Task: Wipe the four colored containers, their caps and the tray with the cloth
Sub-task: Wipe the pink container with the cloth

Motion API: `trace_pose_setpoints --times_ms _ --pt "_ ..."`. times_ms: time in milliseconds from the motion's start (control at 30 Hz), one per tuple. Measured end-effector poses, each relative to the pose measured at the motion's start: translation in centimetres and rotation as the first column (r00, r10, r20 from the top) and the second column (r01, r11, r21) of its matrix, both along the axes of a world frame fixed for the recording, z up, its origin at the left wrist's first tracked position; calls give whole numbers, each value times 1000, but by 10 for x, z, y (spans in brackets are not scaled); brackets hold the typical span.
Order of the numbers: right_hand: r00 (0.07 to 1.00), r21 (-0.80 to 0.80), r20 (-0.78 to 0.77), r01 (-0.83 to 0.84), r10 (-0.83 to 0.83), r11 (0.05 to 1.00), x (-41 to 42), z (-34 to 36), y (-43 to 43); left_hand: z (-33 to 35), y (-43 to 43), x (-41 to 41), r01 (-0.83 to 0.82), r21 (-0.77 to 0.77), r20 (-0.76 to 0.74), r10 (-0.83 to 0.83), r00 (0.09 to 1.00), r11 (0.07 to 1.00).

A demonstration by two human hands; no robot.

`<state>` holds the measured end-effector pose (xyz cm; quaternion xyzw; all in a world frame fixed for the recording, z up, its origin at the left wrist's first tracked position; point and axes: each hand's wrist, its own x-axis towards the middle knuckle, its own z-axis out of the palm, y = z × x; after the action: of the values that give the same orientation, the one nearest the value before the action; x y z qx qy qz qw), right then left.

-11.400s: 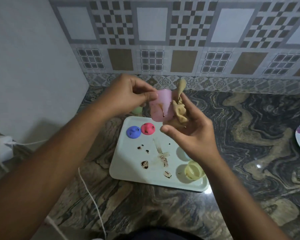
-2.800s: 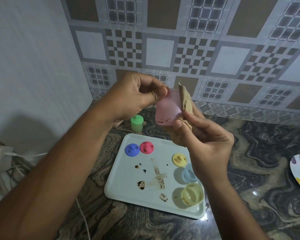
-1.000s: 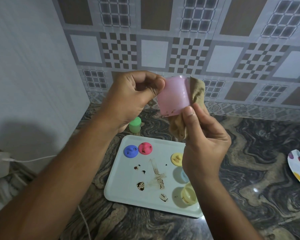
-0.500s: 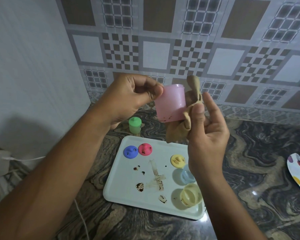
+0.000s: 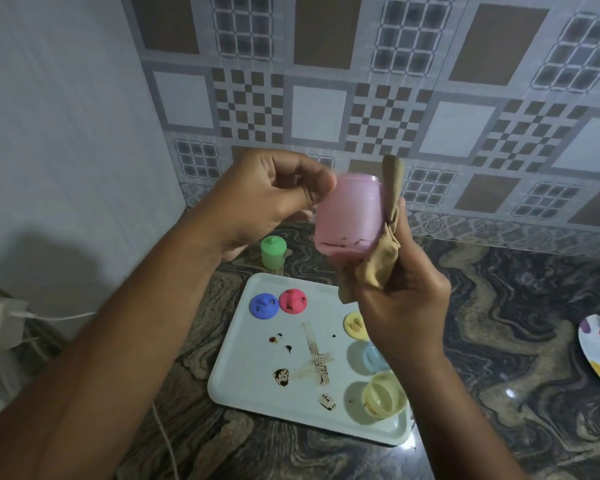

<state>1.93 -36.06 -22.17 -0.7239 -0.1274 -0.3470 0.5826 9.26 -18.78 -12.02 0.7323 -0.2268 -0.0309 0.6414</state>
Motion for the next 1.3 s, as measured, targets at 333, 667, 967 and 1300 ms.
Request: trace_pose_setpoints --times_ms 333,667,967,1300 --pt "999 -186 41 -25 33 982 -3 8 0 1 -4 -4 -107 104 92 98 991 989" --pt "998 16 67 5 -6 1000 -7 6 5 3 5 -3 64 67 -96 -57 994 996" --pt "998 187 -54 -19 29 982 -7 10 9 15 -6 -12 -70 139 176 45 983 988" --pt "998 -41 54 47 -45 998 -6 28 3 9 -1 -2 16 62 67 -20 998 998"
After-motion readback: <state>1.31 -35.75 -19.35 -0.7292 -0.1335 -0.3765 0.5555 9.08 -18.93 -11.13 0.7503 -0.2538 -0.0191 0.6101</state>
